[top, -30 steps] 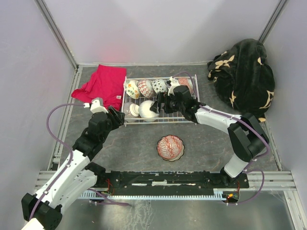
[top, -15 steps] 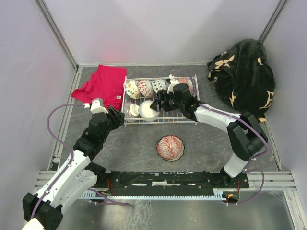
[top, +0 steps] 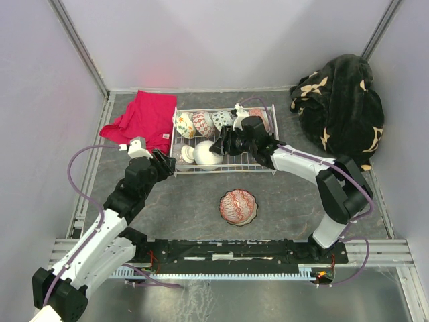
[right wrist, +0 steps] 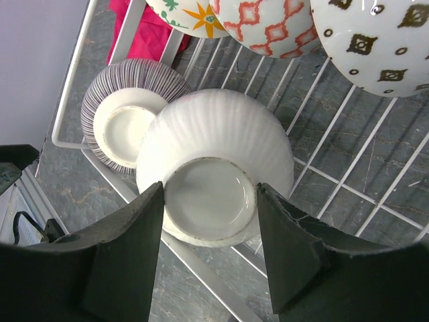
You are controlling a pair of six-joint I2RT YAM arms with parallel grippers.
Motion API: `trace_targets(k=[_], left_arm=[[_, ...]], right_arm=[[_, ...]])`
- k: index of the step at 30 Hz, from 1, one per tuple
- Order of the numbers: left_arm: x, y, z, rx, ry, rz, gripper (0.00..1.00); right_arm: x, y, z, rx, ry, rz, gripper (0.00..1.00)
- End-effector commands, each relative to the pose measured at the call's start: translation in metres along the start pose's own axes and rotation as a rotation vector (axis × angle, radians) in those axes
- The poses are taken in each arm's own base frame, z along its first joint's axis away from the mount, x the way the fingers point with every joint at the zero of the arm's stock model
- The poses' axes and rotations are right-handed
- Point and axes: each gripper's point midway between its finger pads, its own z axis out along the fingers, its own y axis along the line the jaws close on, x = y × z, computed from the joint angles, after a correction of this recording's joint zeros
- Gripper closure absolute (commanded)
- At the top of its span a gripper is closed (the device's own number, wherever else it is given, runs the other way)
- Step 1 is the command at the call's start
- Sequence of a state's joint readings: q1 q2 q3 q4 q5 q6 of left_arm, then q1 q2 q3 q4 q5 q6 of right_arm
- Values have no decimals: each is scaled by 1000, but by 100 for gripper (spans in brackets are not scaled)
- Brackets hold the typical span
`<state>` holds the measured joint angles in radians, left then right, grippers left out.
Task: Load the bowls into the dish rack
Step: Adjust the bowl in the dish rack.
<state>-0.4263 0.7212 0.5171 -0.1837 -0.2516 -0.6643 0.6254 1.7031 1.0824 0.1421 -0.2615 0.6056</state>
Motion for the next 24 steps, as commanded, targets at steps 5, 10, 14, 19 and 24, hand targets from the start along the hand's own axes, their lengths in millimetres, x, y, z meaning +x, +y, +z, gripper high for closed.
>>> trace_targets(k=[5,10,14,19,24], left_arm=[[-12,-9,1,43,-42,5,42],[-13,-10,-1,48,-44,5,42],[-13,-10,-1,48,-45,5,42],[-14,-11,-1,50,-47,6,42],[-14,-11,-1,50,-47,7,42]], right_arm=[[-23,20,3,-81,-55,-5,43],[-25,27,2,-115,-67,7,43],[-26,31,0,-135,-75,15,44],[-27,34,0,-154,-83,23,44],[-28,38,1,-177,-89,31,44]])
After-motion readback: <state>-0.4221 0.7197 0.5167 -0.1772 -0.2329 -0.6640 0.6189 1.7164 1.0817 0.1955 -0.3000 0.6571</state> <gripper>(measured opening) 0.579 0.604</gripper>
